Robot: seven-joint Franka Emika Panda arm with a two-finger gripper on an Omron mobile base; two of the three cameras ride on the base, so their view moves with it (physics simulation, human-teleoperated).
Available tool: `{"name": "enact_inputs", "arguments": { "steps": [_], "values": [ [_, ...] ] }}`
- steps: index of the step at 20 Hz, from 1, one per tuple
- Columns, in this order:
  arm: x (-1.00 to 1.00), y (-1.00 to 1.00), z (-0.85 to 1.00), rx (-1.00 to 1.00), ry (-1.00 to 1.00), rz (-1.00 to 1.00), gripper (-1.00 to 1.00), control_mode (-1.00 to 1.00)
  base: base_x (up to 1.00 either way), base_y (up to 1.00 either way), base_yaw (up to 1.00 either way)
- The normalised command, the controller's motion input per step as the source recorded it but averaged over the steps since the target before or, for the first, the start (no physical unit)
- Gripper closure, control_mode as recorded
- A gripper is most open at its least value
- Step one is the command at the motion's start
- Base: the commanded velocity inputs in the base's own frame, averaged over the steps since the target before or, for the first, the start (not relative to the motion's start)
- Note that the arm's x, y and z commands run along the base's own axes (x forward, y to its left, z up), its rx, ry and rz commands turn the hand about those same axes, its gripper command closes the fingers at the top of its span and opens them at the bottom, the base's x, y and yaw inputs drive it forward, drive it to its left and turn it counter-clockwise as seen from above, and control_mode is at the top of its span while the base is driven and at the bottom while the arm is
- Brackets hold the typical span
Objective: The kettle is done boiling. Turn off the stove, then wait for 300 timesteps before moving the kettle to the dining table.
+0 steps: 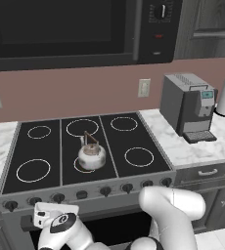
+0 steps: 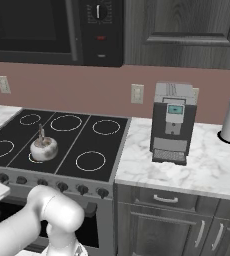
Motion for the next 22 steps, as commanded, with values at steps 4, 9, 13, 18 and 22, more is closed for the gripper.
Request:
{"name": "enact_inputs", "arguments": {
  "steps": [4, 9, 13, 18, 22],
  "values": [
    [-0.12, 0.02, 0.1, 0.0, -0.03, 0.0, -1.0, -1.0, 0.0, 0.0, 0.0],
    [-0.19, 0.01, 0.14, 0.0, -0.04, 0.0, -1.0, -1.0, 0.0, 0.0, 0.0],
    [-0.24, -0.01, 0.22, 0.0, -0.01, 0.0, -1.0, -1.0, 0.0, 0.0, 0.0],
    [-0.25, -0.04, 0.33, 0.01, -0.01, 0.0, -1.0, -1.0, 0.0, 0.0, 0.0],
    [-0.15, -0.14, 0.36, 0.05, 0.0, 0.0, -1.0, -1.0, 0.0, 0.0, 0.0]
  ]
}}
